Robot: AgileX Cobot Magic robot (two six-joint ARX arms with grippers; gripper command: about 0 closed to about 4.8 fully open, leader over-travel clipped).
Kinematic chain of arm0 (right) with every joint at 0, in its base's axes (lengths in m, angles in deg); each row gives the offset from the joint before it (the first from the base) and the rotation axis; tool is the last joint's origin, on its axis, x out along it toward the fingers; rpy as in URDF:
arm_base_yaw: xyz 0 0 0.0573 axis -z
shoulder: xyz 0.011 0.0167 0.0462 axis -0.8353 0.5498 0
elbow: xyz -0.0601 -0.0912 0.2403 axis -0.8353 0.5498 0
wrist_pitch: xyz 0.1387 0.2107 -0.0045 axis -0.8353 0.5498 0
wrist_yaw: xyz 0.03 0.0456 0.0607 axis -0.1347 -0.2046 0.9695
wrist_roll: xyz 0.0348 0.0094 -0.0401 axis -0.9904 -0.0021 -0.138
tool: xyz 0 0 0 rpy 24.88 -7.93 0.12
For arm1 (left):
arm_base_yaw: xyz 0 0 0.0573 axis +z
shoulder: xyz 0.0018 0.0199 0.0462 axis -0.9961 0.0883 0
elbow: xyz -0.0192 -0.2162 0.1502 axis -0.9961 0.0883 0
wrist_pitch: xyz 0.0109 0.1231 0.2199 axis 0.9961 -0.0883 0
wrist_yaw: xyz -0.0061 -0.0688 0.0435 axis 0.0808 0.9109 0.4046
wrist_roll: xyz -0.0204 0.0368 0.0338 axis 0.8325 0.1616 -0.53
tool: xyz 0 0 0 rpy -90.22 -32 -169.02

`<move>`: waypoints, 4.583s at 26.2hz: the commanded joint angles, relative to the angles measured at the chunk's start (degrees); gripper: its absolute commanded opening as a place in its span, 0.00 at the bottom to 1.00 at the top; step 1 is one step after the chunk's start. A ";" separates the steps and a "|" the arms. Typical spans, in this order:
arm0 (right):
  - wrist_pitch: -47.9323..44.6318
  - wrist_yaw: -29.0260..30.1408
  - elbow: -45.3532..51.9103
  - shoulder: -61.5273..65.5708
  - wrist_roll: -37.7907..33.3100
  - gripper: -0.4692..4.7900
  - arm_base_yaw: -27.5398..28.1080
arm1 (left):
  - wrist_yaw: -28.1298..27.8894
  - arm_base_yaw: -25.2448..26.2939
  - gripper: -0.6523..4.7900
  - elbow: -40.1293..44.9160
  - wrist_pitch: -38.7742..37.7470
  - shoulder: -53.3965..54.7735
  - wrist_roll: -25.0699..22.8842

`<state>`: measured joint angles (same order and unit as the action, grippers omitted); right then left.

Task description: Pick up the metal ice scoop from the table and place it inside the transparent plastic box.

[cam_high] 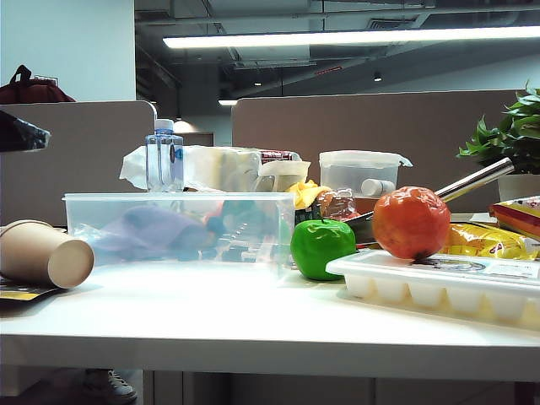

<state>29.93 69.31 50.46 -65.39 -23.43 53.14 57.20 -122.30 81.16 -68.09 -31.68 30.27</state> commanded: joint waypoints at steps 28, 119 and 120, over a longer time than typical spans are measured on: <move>-31.06 -11.34 -0.20 24.35 -36.50 0.79 0.02 | 0.02 1.25 0.11 -0.13 -0.07 -2.71 -0.02; -41.99 3.04 -74.82 107.21 -11.34 0.07 -24.79 | 0.02 1.14 0.11 0.04 -0.09 -2.71 -0.02; -43.06 2.43 -75.52 108.61 -11.43 0.08 -25.31 | 0.02 1.14 0.11 0.04 -0.09 -2.71 -0.02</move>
<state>-9.28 73.31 -23.97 42.30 -34.99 28.31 57.09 -121.16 81.24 -68.51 -34.50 30.27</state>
